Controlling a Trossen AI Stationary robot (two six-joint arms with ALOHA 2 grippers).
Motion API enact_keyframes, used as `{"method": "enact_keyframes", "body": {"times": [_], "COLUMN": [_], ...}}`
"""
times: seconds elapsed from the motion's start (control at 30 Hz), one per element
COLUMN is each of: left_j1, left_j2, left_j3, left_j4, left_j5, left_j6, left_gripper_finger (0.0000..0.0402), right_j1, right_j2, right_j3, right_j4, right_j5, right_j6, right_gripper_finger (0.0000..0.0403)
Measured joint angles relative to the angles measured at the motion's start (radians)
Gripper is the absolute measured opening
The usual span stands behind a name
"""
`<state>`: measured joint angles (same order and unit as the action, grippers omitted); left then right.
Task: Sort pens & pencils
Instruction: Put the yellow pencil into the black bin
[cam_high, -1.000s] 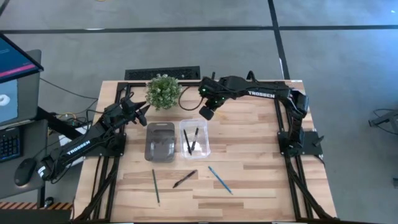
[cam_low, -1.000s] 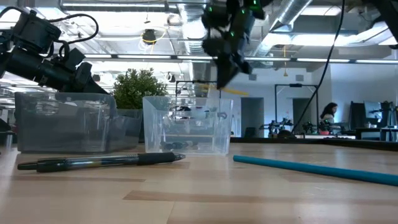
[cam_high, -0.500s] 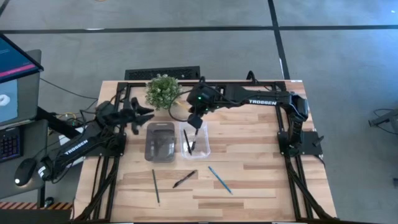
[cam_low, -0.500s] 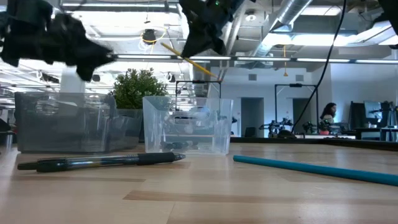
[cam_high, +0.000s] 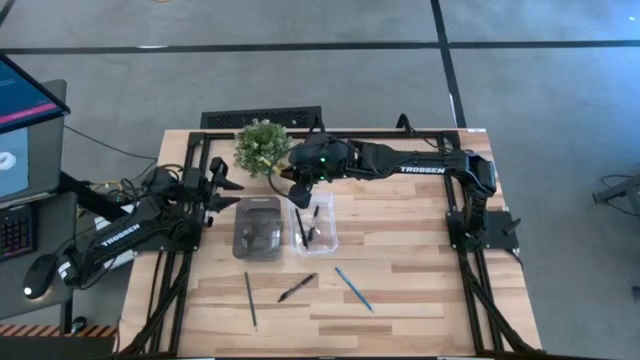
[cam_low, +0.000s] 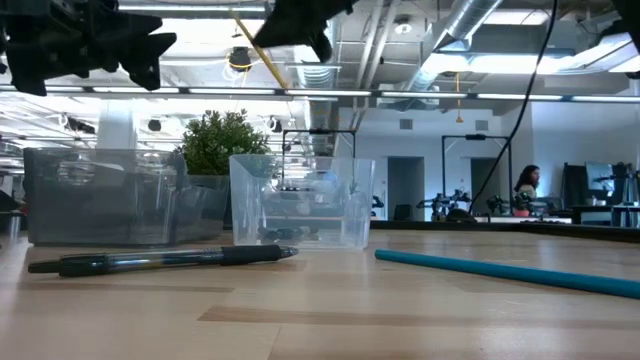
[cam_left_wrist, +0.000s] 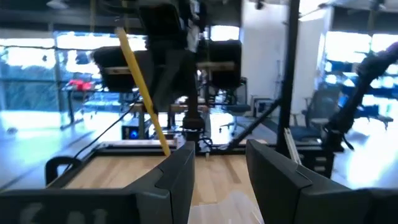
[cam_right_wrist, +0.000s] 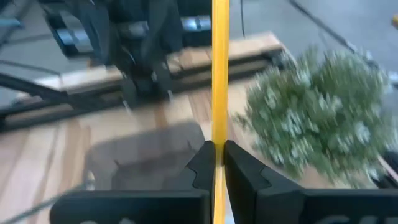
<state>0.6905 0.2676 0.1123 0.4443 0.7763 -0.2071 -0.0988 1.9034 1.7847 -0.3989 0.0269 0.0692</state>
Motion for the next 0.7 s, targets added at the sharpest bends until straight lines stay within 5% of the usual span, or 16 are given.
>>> {"method": "enact_keyframes", "body": {"times": [0.7], "left_j1": [-0.02], "left_j2": [0.001], "left_j3": [0.002], "left_j4": [-0.068], "left_j5": [-0.08], "left_j6": [0.056], "left_gripper_finger": [0.0156], "right_j1": [0.104], "right_j2": [0.0], "right_j3": [0.0], "right_j4": [0.176], "right_j5": [-0.002], "right_j6": [-0.05], "right_gripper_finger": [0.0047]}}
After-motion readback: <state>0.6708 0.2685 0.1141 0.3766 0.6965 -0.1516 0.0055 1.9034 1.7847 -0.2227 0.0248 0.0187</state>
